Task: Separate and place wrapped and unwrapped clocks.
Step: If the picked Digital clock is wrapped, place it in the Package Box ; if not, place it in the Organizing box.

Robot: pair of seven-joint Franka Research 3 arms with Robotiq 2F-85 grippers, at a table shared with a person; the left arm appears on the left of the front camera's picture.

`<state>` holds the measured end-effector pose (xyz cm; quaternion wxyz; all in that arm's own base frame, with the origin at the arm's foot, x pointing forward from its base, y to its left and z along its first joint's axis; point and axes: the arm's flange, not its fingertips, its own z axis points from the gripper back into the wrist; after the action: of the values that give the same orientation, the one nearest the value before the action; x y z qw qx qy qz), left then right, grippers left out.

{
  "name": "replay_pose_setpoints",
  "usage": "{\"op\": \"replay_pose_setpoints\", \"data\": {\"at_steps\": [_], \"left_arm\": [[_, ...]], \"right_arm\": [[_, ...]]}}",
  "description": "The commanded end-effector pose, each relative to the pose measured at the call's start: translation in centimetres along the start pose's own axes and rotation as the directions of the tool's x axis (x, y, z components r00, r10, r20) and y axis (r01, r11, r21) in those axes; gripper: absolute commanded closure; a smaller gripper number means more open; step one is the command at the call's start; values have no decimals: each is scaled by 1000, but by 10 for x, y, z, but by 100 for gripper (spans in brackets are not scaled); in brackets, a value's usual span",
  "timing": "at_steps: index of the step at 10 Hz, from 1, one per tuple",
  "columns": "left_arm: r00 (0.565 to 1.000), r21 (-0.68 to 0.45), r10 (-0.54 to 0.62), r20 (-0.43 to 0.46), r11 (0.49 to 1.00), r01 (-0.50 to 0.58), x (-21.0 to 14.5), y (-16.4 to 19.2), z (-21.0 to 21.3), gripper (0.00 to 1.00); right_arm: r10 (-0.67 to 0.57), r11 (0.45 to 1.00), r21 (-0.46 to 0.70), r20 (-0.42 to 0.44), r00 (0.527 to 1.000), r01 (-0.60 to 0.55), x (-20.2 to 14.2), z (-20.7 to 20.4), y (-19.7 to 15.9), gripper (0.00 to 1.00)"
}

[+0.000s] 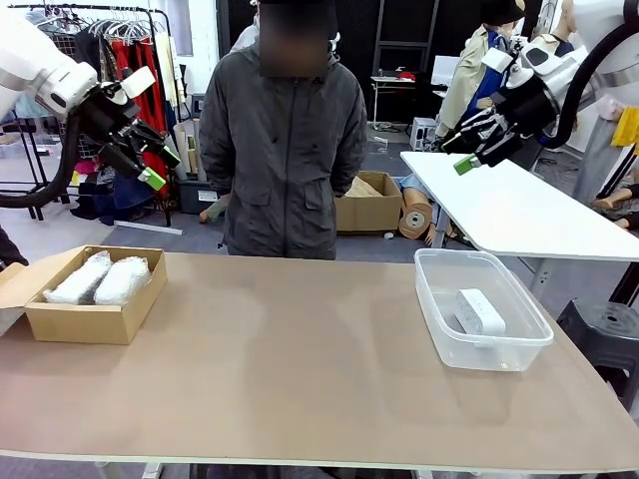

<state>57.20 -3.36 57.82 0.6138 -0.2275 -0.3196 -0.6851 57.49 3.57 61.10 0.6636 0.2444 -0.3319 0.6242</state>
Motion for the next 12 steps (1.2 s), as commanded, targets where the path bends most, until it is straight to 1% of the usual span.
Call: {"op": "replay_pose_setpoints", "data": {"at_steps": [1, 3, 4, 5, 12], "left_arm": [[1000, -1, 4, -14, 1000, -4, 0, -1, 2, 0], [1000, -1, 4, -14, 1000, -4, 0, -1, 2, 0], [1000, -1, 4, -14, 1000, -4, 0, -1, 2, 0], [1000, -1, 4, -14, 1000, -4, 0, -1, 2, 0], [1000, -1, 4, -14, 1000, -4, 0, -1, 2, 0]], "right_arm": [[-22, 1000, -7, -11, 1000, 22, 7, -2, -10, 0], [-39, 999, -19, -45, 998, 38, 6, -9, -10, 0], [-56, 998, -23, -47, 997, 54, 6, -10, -10, 0], [-4, 1000, 2, -12, 1000, 4, -1, -8, -9, 0], [-4, 1000, 2, -12, 1000, 4, -1, -8, -9, 0]]}}
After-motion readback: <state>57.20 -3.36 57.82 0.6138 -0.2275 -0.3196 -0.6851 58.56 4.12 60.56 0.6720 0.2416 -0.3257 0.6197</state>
